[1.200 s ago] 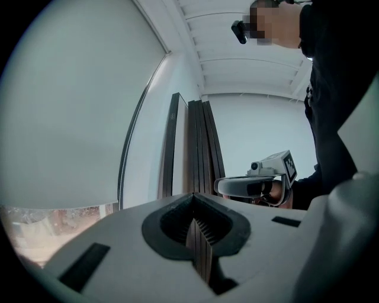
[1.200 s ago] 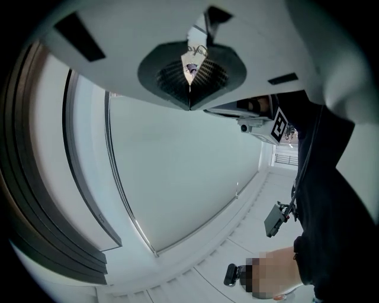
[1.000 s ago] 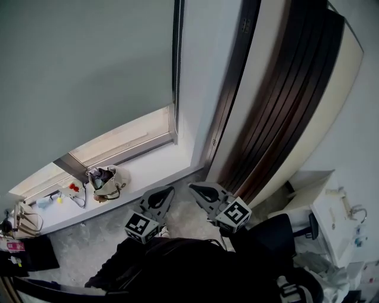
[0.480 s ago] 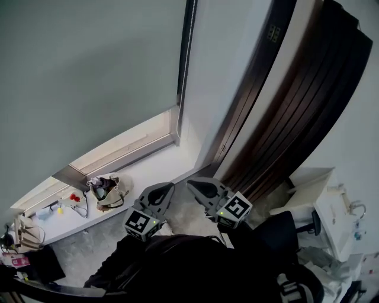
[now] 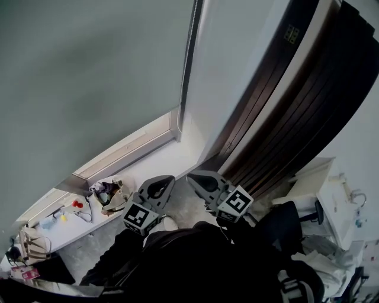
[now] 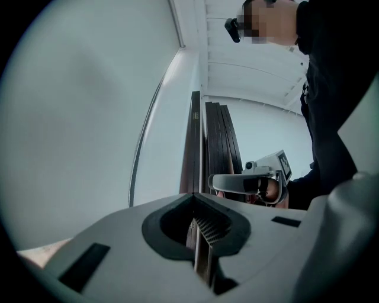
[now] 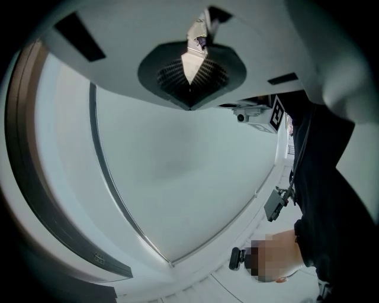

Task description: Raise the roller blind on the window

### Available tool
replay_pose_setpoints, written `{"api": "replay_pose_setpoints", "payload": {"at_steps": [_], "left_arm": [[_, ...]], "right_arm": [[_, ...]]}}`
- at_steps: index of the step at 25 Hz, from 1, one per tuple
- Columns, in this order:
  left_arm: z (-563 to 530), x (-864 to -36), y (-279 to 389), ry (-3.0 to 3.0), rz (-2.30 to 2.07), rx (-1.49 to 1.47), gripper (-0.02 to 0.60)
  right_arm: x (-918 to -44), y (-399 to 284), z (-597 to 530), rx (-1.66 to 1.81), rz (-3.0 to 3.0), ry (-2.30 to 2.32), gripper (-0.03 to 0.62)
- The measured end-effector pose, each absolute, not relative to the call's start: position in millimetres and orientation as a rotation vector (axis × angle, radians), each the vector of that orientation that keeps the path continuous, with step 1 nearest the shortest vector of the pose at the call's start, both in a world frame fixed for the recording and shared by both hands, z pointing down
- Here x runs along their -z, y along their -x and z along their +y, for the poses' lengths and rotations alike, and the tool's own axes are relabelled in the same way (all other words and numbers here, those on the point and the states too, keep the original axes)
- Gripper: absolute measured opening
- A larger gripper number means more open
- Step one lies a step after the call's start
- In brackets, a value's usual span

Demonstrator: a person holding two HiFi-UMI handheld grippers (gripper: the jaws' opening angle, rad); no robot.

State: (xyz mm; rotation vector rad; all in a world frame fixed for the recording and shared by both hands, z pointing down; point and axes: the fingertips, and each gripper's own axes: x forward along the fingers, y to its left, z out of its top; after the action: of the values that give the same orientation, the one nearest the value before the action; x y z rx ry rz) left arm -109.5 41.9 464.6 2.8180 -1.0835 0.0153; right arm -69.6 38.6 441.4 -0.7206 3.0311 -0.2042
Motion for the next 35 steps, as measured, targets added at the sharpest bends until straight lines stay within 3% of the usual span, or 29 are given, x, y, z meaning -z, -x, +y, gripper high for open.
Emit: {"api": "replay_pose_setpoints", "payload": {"at_steps": [10, 35], "left_arm": [[-4, -463, 103, -2.805, -1.107, -0.008, 0.008], [-173, -411, 16, -2.754, -1.426, -0.024, 0.008]], "right_arm": [[-437, 57, -7, 0.132, 2.98, 0.747, 0.006], [-424, -31, -124, 0.112, 3.066, 0.537, 0.006]]}}
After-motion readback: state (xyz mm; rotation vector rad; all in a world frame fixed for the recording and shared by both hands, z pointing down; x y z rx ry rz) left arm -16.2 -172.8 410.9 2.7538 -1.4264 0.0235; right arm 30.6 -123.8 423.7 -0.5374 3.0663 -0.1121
